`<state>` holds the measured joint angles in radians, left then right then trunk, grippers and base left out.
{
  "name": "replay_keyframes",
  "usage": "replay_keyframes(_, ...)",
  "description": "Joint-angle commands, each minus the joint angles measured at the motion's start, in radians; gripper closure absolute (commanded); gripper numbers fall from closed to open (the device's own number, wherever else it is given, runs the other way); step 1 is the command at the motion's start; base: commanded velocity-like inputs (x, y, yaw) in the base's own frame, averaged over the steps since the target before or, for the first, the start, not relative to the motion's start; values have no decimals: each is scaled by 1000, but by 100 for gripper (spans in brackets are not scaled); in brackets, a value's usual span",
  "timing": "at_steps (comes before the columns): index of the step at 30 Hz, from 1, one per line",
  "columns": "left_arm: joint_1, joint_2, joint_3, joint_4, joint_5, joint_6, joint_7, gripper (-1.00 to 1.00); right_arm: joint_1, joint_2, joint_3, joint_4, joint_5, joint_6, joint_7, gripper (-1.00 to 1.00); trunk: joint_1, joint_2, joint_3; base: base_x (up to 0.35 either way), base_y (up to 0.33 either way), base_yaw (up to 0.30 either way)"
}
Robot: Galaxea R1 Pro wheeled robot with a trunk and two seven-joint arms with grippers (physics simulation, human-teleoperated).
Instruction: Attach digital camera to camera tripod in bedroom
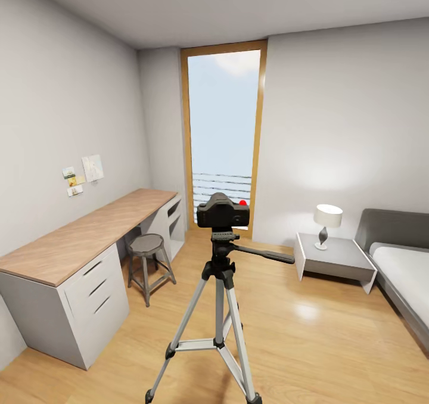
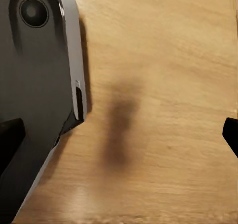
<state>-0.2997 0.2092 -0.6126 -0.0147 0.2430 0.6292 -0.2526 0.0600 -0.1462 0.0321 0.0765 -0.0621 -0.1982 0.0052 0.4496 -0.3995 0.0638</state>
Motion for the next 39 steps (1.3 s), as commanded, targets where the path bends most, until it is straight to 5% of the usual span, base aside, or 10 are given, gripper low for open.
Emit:
replay_keyframes(1, 21, -12, -10, -2, 12, 3, 26, -100, 0, 1, -18, 2, -15, 12, -2, -100, 0, 0, 0, 0, 0, 0)
replay_keyframes(5, 87, -51, -3, -2, 64, -21, 136, -100, 0, 1, -73, 0, -34, 80, -7, -100, 0, 0, 0, 0, 0, 0)
replay_keyframes(7, 138, -71, 1, -2, 134, -70, 197, -100, 0, 4, -94, -1, -41, 117, -8, -100, 0, 0, 0, 0, 0, 0)
replay_keyframes(8, 138, -71, 1, -2, 134, -70, 197, -100, 0, 4, -94, -1, -41, 117, -8, -100, 0, 0, 0, 0, 0, 0)
replay_keyframes(12, 214, -97, 4, -2, 256, -157, 247, -100, 0, 8, -108, -2, -46, 145, -8, -100, 0, 0, 0, 0, 0, 0)
replay_keyframes(16, 252, -122, 5, -2, 308, -189, 266, -100, 0, 11, -112, -3, -48, 150, -7, -100, 0, 0, 0, 0, 0, 0)
replay_keyframes(26, 299, -188, 7, -2, 347, -217, 425, -100, 0, 13, -115, -3, -49, 148, -7, -100, 0, 0, 0, 0, 0, 0)
replay_keyframes(39, 307, -191, 29, -6, 352, -242, 463, -100, 0, 13, -114, -8, -48, 145, -7, -100, 0, 0, 0, 0, 0, 0)
